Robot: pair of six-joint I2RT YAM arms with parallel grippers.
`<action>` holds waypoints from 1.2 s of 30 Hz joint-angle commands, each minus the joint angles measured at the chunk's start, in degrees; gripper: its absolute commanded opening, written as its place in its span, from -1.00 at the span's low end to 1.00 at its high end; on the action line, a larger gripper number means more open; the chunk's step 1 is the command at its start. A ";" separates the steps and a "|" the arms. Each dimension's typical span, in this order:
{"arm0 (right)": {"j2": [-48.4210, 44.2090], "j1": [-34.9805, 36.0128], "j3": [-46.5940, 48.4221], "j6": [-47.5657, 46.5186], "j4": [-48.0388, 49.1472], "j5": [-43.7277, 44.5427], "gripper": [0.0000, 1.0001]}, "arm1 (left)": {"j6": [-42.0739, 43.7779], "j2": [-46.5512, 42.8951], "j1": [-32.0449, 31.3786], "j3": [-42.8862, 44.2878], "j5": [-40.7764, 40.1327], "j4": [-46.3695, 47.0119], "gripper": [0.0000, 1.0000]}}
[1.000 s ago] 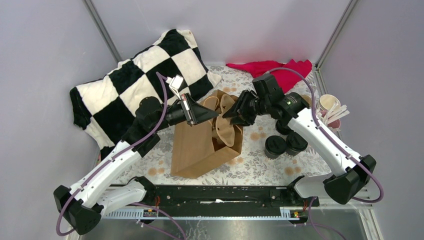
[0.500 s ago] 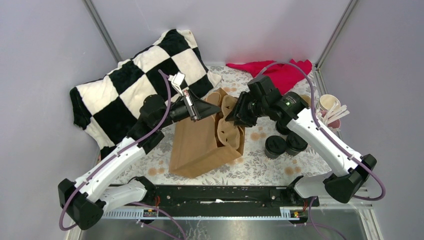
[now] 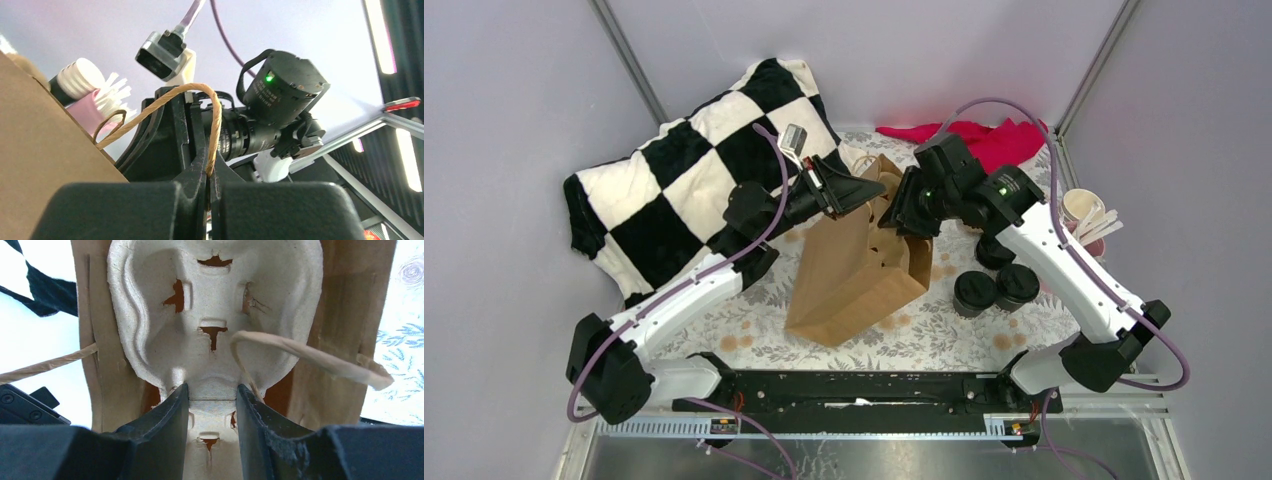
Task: Pack the takeout coffee
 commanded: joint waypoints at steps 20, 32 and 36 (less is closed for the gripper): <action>6.72 7.32 4.39 -0.76 -9.78 10.19 -0.20 | 4.43 -20.98 -1.13 -19.70 -9.66 -5.44 -1.00; 13.82 12.93 11.04 2.26 -17.05 17.11 -0.17 | 11.26 -24.98 -1.12 -16.62 -9.54 -19.96 -1.00; 15.10 14.90 10.71 3.91 -16.91 17.72 -0.16 | 12.34 -26.74 -1.17 -17.09 -10.96 -21.29 -1.00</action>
